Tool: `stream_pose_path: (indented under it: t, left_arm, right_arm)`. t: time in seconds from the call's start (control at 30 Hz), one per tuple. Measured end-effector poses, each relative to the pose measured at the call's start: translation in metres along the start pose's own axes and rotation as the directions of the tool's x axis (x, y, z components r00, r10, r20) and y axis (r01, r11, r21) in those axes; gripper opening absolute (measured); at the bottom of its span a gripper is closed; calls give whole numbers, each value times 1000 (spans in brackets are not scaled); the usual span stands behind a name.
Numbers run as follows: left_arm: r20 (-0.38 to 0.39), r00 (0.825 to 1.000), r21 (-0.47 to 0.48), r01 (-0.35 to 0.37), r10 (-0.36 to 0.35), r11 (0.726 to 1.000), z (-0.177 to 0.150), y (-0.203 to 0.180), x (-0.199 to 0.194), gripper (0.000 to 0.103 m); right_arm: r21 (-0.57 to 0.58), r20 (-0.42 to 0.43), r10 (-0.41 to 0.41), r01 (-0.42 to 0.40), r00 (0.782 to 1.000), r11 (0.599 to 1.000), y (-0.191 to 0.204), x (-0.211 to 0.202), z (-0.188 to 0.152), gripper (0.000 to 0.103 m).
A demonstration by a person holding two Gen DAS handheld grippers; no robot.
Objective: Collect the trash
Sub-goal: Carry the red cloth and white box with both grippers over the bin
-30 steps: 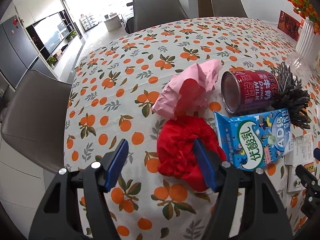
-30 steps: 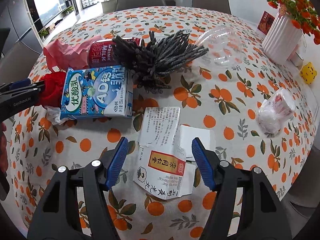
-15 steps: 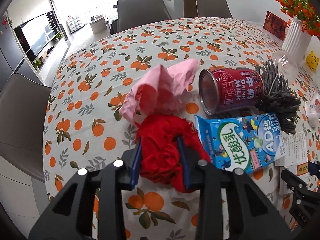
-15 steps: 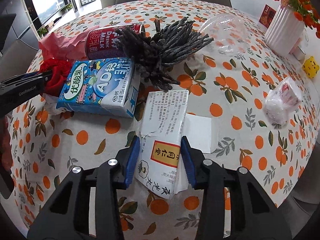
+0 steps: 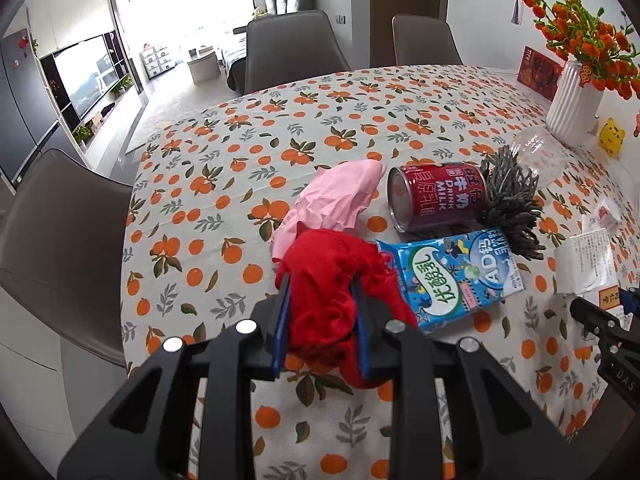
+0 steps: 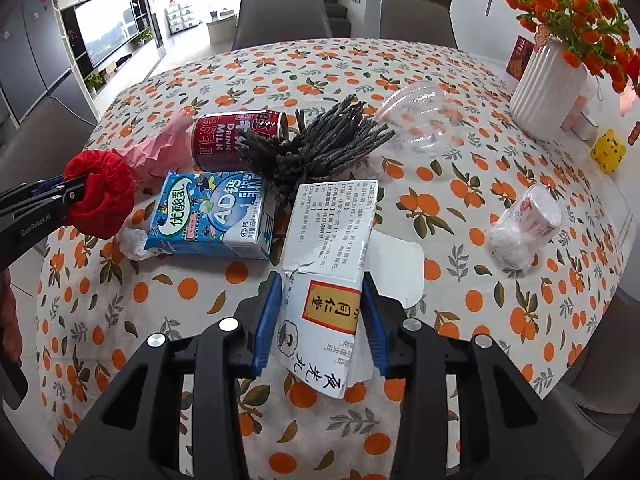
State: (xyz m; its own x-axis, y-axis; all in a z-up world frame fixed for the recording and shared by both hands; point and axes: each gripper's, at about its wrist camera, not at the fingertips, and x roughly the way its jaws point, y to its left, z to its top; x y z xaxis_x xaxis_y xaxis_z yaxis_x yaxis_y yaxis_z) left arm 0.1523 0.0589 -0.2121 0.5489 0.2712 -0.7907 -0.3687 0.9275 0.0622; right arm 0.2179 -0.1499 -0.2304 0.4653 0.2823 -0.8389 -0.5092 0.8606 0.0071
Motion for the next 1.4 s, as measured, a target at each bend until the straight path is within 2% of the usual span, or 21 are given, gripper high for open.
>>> stream_pose_path:
  t: [0.2, 0.4, 0.63, 0.83, 1.0, 1.23, 1.4]
  left_arm:
    - [31, 999, -35, -22, 23, 999, -17, 2, -35, 27]
    - [51, 996, -92, -72, 76, 993, -46, 14, -73, 27]
    - [40, 980, -217, -182, 195, 959, -95, 62, -122, 27]
    - [4, 953, -341, -284, 304, 896, -143, 136, -164, 27]
    - [-17, 932, -394, -340, 363, 854, -183, 208, -196, 27]
    - [-53, 920, -399, -377, 389, 836, -237, 304, -228, 27]
    - [-95, 912, -425, -401, 400, 812, -279, 360, -240, 27]
  right_arm:
    - [-53, 45, 39, -36, 998, 998, 10, -28, -8, 38]
    - [-136, 79, 98, -87, 992, 987, 32, -54, -17, 38]
    - [-264, 95, 222, -190, 970, 946, 87, -79, -23, 38]
    - [-406, 84, 336, -276, 938, 871, 170, -100, -27, 38]
    - [-498, 67, 411, -326, 909, 803, 255, -122, -38, 38]
    - [-525, 12, 472, -397, 881, 753, 388, -137, -72, 38]
    - [-553, -67, 498, -448, 865, 703, 461, -130, -106, 38]
